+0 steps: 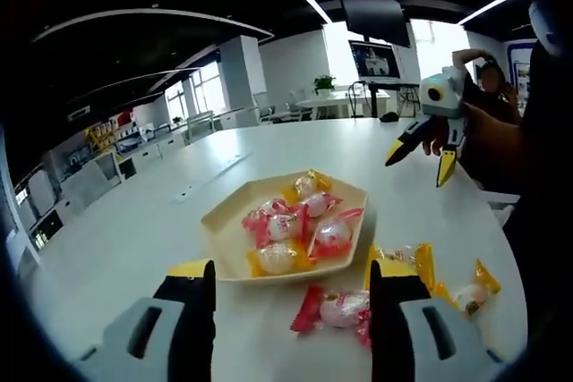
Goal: Pick up the marshmallows scattered on the table and place them into the bowl on the table
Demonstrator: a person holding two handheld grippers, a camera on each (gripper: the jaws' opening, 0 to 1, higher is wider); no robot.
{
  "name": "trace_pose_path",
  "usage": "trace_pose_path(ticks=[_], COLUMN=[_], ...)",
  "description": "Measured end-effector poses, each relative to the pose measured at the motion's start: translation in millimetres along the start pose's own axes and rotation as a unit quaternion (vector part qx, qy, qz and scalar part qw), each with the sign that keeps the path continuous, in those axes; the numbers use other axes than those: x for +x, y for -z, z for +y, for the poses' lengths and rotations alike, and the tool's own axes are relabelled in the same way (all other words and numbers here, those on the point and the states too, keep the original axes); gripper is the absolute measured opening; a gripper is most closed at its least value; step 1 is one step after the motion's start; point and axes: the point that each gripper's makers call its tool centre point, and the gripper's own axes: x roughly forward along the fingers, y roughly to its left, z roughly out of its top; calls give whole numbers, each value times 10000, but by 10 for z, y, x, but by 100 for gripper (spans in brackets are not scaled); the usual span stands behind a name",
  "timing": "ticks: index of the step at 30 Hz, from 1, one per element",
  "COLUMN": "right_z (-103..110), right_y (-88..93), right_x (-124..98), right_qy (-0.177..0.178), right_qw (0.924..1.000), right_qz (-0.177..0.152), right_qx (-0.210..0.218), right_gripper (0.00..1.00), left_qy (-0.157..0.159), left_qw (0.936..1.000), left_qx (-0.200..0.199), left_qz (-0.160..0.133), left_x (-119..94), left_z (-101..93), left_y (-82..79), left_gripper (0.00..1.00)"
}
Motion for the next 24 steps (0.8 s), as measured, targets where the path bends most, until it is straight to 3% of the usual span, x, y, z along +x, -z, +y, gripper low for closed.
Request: trace_pose_path(ticks=[24], right_z=[65], right_y=[25], right_x=[30], right_qy=[-48], right_qw=[10000], right_qz=[75], right_qx=[26], right_gripper=[57], left_qy=[86], left_qw=[9997], left_qx=[134], left_qz=[171], left_x=[-83], left_z=[-79], left_y=[119], left_gripper=[67])
